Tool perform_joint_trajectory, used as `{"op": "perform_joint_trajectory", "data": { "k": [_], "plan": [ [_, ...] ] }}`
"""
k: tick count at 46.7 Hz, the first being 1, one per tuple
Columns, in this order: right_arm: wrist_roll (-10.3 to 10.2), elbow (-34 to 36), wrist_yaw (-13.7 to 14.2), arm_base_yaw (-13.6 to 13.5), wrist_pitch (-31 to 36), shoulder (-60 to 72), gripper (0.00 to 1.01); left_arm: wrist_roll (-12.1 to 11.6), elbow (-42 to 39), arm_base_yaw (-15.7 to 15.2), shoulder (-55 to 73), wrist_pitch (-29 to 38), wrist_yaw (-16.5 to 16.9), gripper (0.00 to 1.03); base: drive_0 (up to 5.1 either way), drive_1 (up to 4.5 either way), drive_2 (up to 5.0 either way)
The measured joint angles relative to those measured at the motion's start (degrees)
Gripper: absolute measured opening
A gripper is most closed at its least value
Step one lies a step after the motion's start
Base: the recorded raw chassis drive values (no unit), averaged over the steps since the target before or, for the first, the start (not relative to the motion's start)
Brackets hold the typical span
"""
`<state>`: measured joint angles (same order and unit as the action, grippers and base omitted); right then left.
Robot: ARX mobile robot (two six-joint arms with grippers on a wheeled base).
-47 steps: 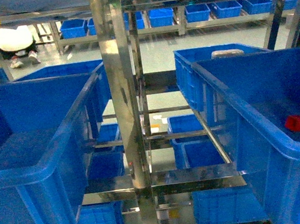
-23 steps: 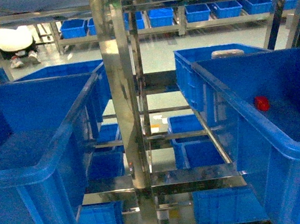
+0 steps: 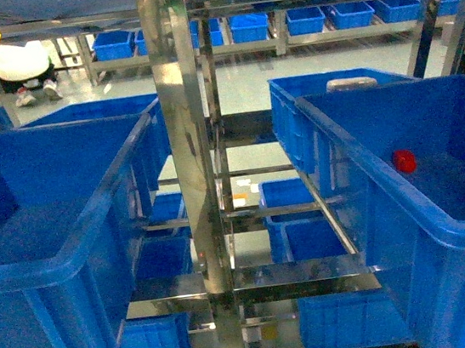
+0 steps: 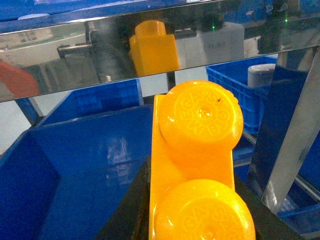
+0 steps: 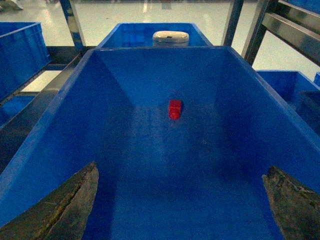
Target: Sort and place red and yellow blocks in left bins
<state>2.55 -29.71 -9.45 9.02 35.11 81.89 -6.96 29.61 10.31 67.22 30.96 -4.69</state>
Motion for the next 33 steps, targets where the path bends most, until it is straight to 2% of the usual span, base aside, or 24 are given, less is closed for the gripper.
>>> {"op": "perform_joint_trajectory", "data": {
  "k": [4,8,22,27,33],
  "plan": [
    [1.18,3.5,1.57,0.0,0.22,-5.01,0.98,0.0,0.0,0.0,0.0,0.0,0.0,0.26,0.0,0.0,0.0],
    [2.01,3.93,1.95,0.0,0.74,-6.25,0.98,0.0,0.0,0.0,0.0,-0.02,0.0,0.26,0.0,0.0,0.0],
    [2.36,3.93,2.1,0.0,0.35,-5.75,0.98,0.0,-2.01,-0.79,-2.08,-0.68,-0.44,0.26,0.0,0.0,0.0],
    [2.45,3.93,2.1,0.0,0.42,-5.75,0.98,0.13,-2.82,-1.95,-2.64,-1.31,-0.42,0.26,0.0,0.0,0.0],
    [2.47,3.93,2.1,0.0,0.39,-5.75,0.98,0.61,-4.17,-4.92,-1.2,0.48,0.28,0.26,0.0,0.0,0.0]
  ]
}}
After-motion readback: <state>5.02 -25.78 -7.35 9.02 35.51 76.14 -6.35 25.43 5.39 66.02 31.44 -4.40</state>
